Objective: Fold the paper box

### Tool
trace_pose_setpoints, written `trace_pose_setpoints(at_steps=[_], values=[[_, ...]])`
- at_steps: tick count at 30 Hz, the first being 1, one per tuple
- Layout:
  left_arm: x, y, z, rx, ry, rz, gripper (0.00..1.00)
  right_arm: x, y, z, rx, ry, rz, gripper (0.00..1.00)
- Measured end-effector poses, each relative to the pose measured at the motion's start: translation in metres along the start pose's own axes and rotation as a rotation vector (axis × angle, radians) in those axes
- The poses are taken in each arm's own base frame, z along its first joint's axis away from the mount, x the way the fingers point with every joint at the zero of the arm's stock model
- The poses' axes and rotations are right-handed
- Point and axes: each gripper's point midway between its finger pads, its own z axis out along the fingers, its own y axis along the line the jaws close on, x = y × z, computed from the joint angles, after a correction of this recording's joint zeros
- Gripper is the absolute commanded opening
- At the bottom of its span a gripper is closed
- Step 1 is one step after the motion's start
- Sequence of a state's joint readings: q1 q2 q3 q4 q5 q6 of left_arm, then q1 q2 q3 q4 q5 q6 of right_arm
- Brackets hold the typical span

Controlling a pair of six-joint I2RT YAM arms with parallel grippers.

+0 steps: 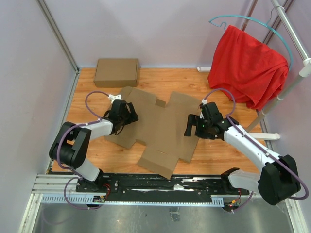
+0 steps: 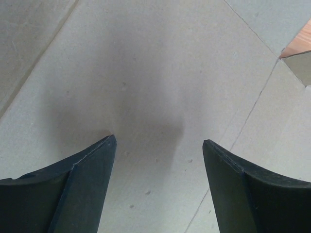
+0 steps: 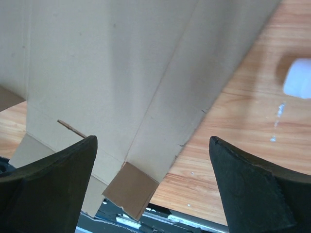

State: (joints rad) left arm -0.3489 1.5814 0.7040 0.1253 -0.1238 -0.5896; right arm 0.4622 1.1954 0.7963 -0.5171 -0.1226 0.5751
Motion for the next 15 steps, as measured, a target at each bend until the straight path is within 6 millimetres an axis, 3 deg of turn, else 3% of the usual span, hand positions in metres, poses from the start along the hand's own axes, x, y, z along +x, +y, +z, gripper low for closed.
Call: trace_pose_setpoints(at_steps=[7,15], values=[[0.014,0.007,-0.015,0.064,-0.051,-0.055,0.78,0.016,-0.023,0.002,0.068,0.036,0.082,0.98],[0.028,0.009,-0.035,0.116,-0.052,-0.104,0.77,0.049,-0.043,0.025,0.117,0.129,0.121,0.99]])
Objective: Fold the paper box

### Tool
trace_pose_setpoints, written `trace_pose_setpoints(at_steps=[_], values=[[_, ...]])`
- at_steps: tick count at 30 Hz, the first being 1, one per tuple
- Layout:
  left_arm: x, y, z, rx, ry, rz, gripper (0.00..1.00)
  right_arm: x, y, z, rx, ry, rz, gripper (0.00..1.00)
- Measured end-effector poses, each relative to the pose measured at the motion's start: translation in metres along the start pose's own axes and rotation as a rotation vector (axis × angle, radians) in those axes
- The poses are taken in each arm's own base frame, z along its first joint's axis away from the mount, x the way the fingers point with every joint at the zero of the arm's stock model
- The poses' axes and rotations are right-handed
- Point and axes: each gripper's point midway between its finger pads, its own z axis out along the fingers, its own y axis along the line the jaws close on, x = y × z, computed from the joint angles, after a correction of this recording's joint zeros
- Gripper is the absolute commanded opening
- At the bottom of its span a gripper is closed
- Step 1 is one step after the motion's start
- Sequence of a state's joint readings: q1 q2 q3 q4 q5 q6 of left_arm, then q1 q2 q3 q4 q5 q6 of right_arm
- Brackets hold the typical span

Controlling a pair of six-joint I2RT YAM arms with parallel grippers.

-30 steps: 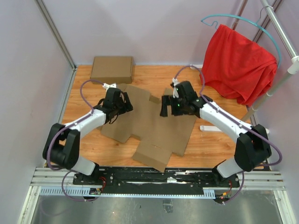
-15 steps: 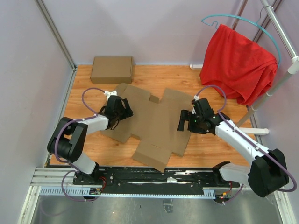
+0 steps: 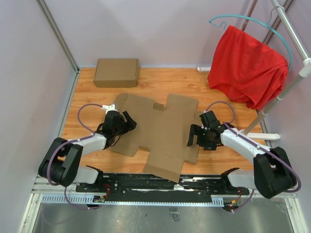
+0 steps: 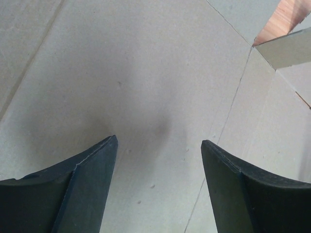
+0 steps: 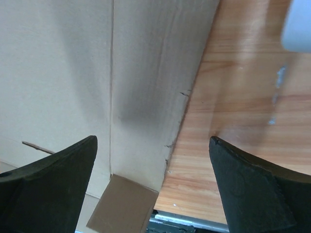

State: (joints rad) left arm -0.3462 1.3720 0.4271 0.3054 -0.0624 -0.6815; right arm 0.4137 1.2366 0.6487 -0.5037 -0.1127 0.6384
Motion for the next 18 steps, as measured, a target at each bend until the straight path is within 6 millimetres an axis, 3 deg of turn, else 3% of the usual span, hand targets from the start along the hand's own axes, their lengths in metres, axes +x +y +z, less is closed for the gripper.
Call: trace_pose_setpoints(at_steps=[2,8,18], values=[[0.003,0.000,-0.004,0.007,0.009,-0.007,0.76,0.007,-0.001,0.009,-0.010,0.027,-0.003,0.99],[0.011,0.001,-0.012,0.019,0.030,-0.025,0.76,-0.008,0.025,0.015,-0.130,-0.002,-0.016,0.99],[0.020,-0.002,-0.009,0.013,-0.001,0.000,0.75,-0.012,0.026,0.012,-0.138,0.000,-0.018,0.95]])
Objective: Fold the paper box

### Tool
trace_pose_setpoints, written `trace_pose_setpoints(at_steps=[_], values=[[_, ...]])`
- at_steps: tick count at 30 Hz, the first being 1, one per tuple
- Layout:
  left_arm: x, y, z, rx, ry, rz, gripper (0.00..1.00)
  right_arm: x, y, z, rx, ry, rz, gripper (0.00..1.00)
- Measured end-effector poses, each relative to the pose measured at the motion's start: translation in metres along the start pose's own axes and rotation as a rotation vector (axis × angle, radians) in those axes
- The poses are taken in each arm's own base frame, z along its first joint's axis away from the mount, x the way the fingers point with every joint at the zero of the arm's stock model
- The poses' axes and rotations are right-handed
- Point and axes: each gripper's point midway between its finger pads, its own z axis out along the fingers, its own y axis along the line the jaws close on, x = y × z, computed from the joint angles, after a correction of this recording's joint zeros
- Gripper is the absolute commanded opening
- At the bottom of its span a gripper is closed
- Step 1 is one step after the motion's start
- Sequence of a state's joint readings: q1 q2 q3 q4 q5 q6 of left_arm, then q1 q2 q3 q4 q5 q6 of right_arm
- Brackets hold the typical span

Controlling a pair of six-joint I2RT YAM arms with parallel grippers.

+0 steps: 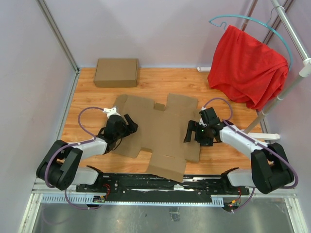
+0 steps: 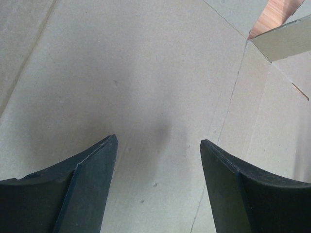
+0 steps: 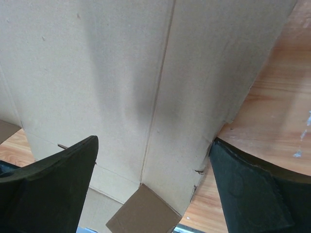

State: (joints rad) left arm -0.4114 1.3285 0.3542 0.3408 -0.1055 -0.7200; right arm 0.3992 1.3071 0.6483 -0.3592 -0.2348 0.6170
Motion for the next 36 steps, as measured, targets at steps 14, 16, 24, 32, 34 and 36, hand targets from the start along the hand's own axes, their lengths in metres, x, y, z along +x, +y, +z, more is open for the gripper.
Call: trace_pose_setpoints(at_steps=[14,16,24,32,34,36], values=[[0.022,-0.029,0.001,0.129,0.016,-0.036,0.75,-0.047,0.038,-0.033,-0.051,-0.105,-0.086,0.92],[0.022,-0.031,0.002,0.137,0.016,-0.040,0.75,-0.048,0.034,-0.028,-0.028,-0.092,-0.089,0.90],[0.026,-0.037,0.003,0.169,0.021,-0.053,0.75,-0.049,-0.004,-0.013,0.185,-0.051,-0.098,0.78],[0.029,-0.042,0.004,0.199,0.030,-0.055,0.72,-0.053,-0.032,-0.017,0.333,-0.071,-0.140,0.02],[0.030,-0.042,0.004,0.200,0.030,-0.055,0.67,-0.053,-0.038,-0.016,0.362,-0.062,-0.158,0.01],[0.031,-0.040,0.004,0.198,0.029,-0.055,0.63,-0.057,-0.040,-0.016,0.385,-0.056,-0.172,0.01]])
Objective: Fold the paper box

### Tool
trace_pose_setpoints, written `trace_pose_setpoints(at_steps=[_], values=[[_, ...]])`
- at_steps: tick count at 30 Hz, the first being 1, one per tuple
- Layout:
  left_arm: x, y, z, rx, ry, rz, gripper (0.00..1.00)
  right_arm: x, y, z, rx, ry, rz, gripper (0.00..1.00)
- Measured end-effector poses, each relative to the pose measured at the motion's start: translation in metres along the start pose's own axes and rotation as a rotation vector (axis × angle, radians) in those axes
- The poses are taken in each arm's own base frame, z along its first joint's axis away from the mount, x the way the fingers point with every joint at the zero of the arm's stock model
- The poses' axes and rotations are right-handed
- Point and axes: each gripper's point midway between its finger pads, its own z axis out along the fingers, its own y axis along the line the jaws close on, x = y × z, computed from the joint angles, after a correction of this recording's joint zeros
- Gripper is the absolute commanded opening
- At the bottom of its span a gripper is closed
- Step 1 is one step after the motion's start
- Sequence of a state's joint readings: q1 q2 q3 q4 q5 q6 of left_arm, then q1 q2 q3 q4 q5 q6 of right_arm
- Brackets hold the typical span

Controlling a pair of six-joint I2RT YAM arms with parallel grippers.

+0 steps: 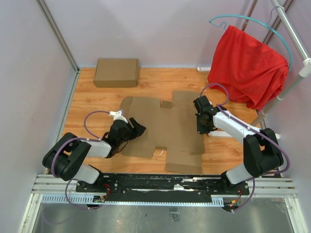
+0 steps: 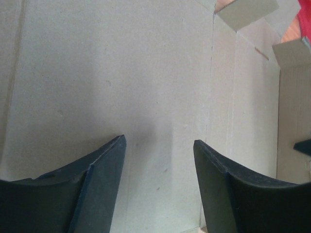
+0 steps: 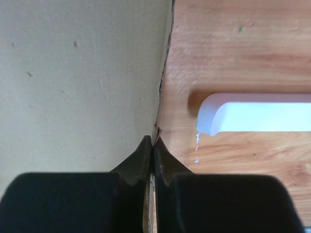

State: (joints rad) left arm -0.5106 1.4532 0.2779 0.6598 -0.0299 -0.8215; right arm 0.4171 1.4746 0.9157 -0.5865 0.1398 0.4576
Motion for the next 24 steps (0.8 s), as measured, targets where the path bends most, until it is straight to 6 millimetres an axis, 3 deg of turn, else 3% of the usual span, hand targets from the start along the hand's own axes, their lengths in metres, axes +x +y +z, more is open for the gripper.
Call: trace_pose_setpoints(at_steps=[6,13,19,24], values=[[0.015,-0.003,-0.010,0.023,0.019,-0.007,0.60,-0.022,-0.004,0.000,0.059,-0.004,-0.064,0.01],[0.040,-0.014,-0.030,0.054,0.076,-0.030,0.59,-0.068,0.004,-0.029,0.050,-0.109,-0.126,0.01],[0.065,-0.032,-0.044,0.075,0.151,-0.035,0.59,-0.104,0.032,-0.068,0.005,-0.238,-0.233,0.01],[0.074,-0.037,-0.049,0.065,0.189,-0.042,0.62,-0.120,0.069,-0.104,-0.039,-0.339,-0.356,0.01]])
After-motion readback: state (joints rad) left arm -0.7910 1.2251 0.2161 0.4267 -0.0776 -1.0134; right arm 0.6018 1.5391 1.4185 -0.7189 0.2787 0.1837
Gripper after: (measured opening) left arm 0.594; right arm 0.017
